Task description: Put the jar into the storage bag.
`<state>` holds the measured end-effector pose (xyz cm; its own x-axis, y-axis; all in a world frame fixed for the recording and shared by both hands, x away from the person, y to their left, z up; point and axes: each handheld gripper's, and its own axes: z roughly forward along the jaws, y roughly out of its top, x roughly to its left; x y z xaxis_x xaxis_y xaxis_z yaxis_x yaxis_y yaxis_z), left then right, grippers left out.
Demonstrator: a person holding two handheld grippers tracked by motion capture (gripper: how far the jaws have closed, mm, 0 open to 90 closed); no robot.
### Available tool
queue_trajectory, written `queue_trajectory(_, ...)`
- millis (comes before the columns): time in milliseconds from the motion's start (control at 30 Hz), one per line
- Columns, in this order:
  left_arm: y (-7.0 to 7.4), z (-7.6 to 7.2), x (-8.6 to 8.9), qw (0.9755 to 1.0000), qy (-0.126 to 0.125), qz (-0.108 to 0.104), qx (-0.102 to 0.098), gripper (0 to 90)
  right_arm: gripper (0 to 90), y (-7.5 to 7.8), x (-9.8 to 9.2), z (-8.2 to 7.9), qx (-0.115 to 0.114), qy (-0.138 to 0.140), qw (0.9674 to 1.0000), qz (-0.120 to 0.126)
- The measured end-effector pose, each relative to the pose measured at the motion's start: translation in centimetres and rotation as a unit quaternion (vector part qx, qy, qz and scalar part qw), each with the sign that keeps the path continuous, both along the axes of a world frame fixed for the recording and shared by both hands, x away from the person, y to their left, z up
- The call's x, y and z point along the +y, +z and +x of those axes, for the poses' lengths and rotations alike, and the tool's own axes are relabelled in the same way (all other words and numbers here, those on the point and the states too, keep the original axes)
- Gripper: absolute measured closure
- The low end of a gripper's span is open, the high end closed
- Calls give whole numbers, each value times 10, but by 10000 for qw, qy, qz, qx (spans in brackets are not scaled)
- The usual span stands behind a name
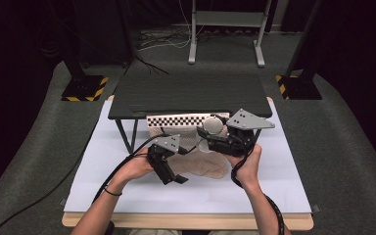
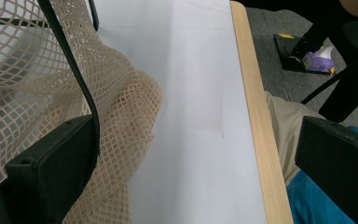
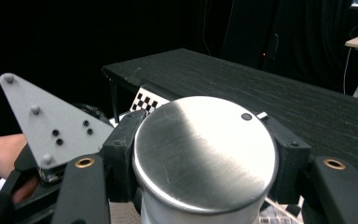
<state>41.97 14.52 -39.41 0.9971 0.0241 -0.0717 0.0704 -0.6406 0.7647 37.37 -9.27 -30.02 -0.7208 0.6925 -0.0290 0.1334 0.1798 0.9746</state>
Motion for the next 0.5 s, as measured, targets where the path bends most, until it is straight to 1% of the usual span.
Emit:
queue_trajectory(200,0,0,0,10000,-1,-15,12,0,392,4,6,7,17,14,10000,-25)
queue_trajectory(500,0,0,0,10000,-4,-19,3,0,392,4,18,20,86,38,9999,-96)
